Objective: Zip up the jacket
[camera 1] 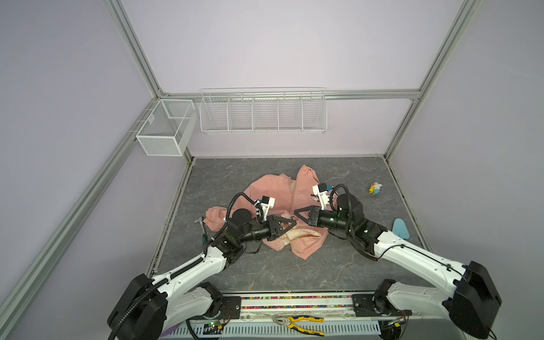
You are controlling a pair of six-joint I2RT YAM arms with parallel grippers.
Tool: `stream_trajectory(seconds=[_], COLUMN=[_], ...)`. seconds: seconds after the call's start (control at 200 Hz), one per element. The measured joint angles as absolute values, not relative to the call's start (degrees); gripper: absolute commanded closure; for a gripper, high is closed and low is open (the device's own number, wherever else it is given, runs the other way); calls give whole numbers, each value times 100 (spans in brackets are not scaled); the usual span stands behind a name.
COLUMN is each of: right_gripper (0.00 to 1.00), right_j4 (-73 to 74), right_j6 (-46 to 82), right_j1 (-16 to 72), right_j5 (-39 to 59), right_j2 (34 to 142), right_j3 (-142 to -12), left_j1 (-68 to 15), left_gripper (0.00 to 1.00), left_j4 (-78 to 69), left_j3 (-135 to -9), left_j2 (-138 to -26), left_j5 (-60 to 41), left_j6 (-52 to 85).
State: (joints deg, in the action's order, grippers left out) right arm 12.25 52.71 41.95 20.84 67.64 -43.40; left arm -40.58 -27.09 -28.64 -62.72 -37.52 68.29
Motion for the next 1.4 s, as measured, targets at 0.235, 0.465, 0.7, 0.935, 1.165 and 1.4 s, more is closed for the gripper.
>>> stream_trajectory(seconds=[0.235,0.465,0.7,0.935,1.165,1.4], right_gripper=[94,94,94,94,94,94], right_j4=[1214,1225,1227,1186,1092,1127], right_j6=[5223,5225,5225,5172,4709,4246], right_j1=[4276,4401,4453,4604,4952,5078], right_j5=[1883,1798,1712,1531,788,43], right_j2=[6768,6855,6904,6978,6997,6984], right_j3=[-4353,-4377,-4381,-4381,-4377,-4141], left_j1=[-4053,-4053,-4053,-4051,-4051,-4051], left_gripper=[71,69,84,100,100,100], left_j4=[-2825,-2908,-2915,-3004,-2978,-2899], left_j3=[-2825,-2738,-2659,-2342,-2202,-2091], left_j2=[-6213,-6211,-6189,-6125,-5977,-5865], left_j5=[-3686,-3566,-3540,-3538,-3538,-3516], left_j6=[6925,6989,7022,7022,6980,6956])
